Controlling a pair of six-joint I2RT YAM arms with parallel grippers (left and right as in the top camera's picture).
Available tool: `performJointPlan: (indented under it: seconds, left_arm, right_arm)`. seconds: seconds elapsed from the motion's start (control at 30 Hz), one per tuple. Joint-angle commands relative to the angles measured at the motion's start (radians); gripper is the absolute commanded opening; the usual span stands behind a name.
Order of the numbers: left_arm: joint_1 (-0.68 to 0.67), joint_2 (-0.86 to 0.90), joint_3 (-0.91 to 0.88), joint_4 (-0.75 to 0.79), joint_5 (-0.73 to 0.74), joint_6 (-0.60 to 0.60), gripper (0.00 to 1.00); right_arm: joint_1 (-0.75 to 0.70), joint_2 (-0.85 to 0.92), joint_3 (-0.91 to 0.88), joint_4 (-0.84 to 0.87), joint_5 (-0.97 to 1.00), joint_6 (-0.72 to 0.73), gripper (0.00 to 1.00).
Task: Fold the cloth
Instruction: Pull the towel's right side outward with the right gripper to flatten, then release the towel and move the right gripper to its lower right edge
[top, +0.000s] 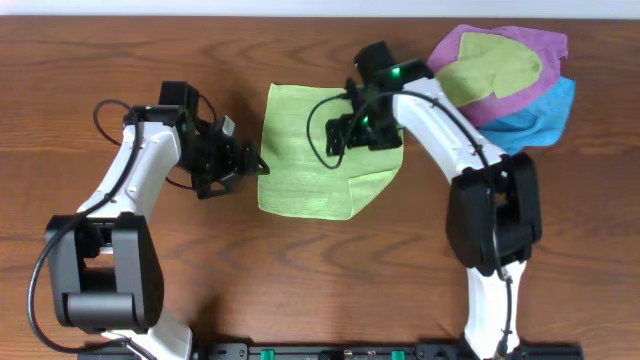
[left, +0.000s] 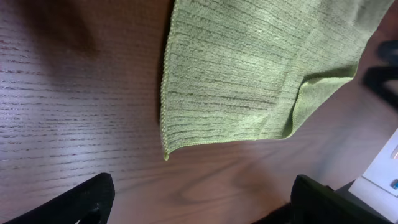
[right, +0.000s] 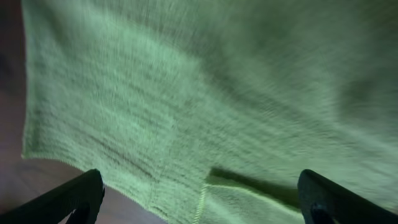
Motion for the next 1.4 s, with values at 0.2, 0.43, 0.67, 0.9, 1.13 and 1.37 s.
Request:
performJointPlan:
  seconds: [0.2,0.43,0.67,0.9,1.13,1.37]
  left_arm:
    - [0.003,-0.028,0.002,-0.006,0.018,0.02,0.92]
    - [0.003,-0.028,0.002,-0.006,0.018,0.02,0.92]
    - [0.003,-0.028,0.002,-0.003,0.018,0.021,0.92]
    - [0.003,-0.028,0.002,0.002,0.018,0.02,0.92]
    - [0.003,-0.028,0.002,0.002,0.018,0.02,0.92]
    - [0.026,-0.037,0.002,-0.023,0.018,0.021,0.91]
  right_arm:
    - [0.034,-0.001,-0.143,0.051,-0.042,-0.022,0.99]
    - [0.034,-0.001,-0.151,-0.005,-0.068,-0.031,0.99]
    - [0.034,-0.013,-0.151,-0.157,-0.048,-0.049,0.99]
    - [0.033,-0.086,-0.151,-0.2,0.049,-0.034,0.99]
    - [0.016,-0.163,-0.151,-0.279,0.151,-0.055,0.99]
    - [-0.043,-0.267,-0.17,-0.286,0.152,-0.039,0.97]
